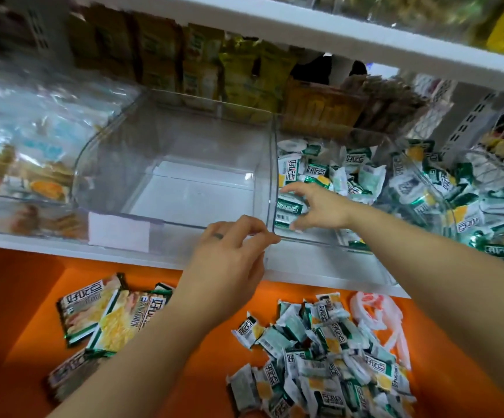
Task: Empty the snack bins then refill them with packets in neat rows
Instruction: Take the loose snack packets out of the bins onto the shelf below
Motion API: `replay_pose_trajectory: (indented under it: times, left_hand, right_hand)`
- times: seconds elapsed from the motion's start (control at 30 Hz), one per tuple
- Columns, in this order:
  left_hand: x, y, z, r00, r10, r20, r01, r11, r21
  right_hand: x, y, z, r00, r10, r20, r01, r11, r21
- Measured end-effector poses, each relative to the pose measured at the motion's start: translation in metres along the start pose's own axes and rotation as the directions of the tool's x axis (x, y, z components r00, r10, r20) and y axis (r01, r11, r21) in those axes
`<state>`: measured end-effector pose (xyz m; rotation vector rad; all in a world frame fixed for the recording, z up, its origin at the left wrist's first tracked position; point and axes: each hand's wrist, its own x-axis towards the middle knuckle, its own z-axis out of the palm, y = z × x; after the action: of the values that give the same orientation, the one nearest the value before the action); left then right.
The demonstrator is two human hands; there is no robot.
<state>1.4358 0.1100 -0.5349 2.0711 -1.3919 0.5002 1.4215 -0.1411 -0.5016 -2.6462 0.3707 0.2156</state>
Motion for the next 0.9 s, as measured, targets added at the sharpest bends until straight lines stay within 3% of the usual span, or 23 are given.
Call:
replay_pose_trajectory:
  times: [0.3,0.53,0.67,0.8,0.9]
  left_hand:
    - [0.003,0.0,0.002,0.999,-0.008,-0.042,0.009,1.0,0.023]
    - [0.002,0.001,0.0,0.999,-0.008,-0.034,0.009,0.999,0.036]
    - [0.001,-0.001,0.0,1.0,-0.016,-0.017,0.017,1.0,0.025]
    - [0.002,0.0,-0.002,1.0,-0.025,0.005,0.025,1.0,0.016]
    - [0.0,0.002,-0.002,1.0,-0.022,0.003,0.022,0.999,0.028]
  right_hand:
    - [-0.002,-0.005,0.014,0.999,-0.044,0.021,0.047,0.987,-0.157]
    - [-0.013,-0.006,0.004,0.997,-0.07,-0.035,0.064,0.987,-0.148]
    - [-0.049,-0.014,-0.017,0.972,-0.095,-0.214,0.083,0.994,-0.066]
    - [-0.111,-0.033,-0.034,0.879,-0.149,-0.454,0.159,0.987,-0.018]
    - [-0.163,-0.034,-0.013,0.856,-0.197,-0.478,0.22,0.975,-0.007]
